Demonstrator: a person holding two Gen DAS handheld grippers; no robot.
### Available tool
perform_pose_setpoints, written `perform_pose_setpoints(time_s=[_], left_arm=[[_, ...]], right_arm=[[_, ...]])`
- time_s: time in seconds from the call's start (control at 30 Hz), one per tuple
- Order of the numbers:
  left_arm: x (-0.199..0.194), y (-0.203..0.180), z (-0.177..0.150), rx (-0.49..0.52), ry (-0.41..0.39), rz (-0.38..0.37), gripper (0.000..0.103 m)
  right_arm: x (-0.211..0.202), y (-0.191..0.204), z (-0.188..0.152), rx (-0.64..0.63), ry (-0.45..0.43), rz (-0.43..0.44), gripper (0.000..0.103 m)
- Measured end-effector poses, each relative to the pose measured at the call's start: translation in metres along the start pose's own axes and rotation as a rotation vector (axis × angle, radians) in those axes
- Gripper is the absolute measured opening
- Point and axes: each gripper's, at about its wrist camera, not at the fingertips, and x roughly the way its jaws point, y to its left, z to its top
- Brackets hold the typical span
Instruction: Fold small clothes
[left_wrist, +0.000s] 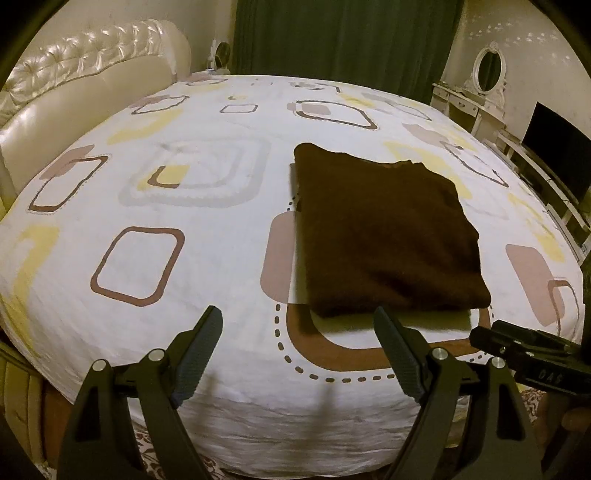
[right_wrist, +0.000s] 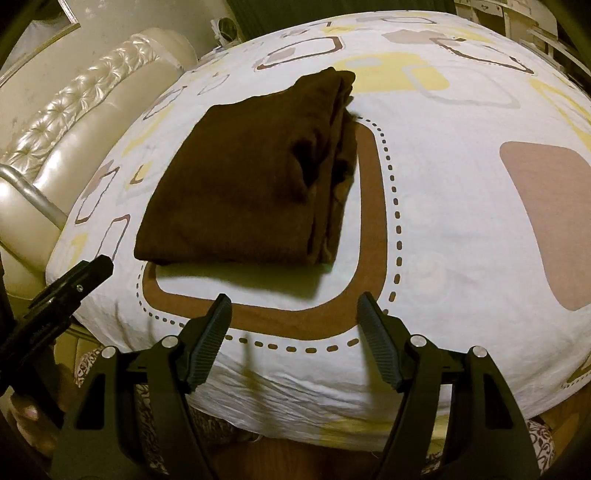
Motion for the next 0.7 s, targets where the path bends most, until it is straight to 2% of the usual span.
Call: perform_pose_setpoints(time_s=[0.2, 0.27, 0.37, 0.47, 0.6, 0.7], left_arm=[[-0.004, 0.001, 0.003, -0.023, -0.016, 0.012, 0.090], [-0.011, 0.000, 0.003, -0.034, -0.057, 0.080, 0.091], [-0.015, -0.001, 0.005, -0.001, -0.063, 0.028, 0.091], [-0.023, 0.002, 0.015, 0.003, -0.088, 0.011, 0.091], [-0.021, 0.036, 0.045, -0.059, -0.097, 0.006, 0.091], [0.007, 0.085, 0.088, -0.107, -0.102, 0.128, 0.091]], right_arm=[[0.003, -0.001, -0.001, -0.002, 0.008, 0.002, 0.070], [0.004, -0.001, -0.001, -0.002, 0.010, 0.002, 0.070], [0.006, -0.002, -0.002, -0.001, 0.015, 0.004, 0.070], [0.005, -0.002, -0.001, 0.008, 0.019, 0.016, 0.070], [-0.007, -0.003, 0.017, 0.024, -0.006, 0.056, 0.072], [-0.015, -0.012, 0.049, 0.030, -0.067, 0.063, 0.080]])
